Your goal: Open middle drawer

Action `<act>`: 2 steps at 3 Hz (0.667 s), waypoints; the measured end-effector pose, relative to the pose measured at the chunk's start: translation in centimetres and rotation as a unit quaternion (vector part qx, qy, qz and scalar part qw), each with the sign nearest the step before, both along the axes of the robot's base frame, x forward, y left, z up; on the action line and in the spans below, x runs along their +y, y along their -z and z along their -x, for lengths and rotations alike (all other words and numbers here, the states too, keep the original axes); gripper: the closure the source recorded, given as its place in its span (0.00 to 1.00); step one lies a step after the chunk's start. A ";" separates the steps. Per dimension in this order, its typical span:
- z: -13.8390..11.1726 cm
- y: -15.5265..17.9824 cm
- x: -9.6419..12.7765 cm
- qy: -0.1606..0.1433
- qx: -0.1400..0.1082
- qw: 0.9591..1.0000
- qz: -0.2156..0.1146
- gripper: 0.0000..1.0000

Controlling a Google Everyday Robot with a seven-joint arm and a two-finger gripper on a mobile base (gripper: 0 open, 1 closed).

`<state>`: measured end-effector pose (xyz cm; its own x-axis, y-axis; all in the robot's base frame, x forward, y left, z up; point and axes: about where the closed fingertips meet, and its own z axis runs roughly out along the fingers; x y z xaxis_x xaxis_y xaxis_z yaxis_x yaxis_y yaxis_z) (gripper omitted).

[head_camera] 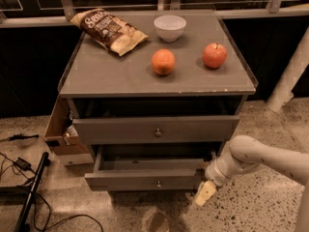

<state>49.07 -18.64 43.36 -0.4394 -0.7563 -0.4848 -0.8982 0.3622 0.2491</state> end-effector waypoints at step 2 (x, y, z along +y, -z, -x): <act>3.1 -1.1 -0.5 -0.006 0.029 1.000 0.003 0.00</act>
Offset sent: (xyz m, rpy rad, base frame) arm -0.0275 -0.0050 0.0097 -0.0060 0.0513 0.0093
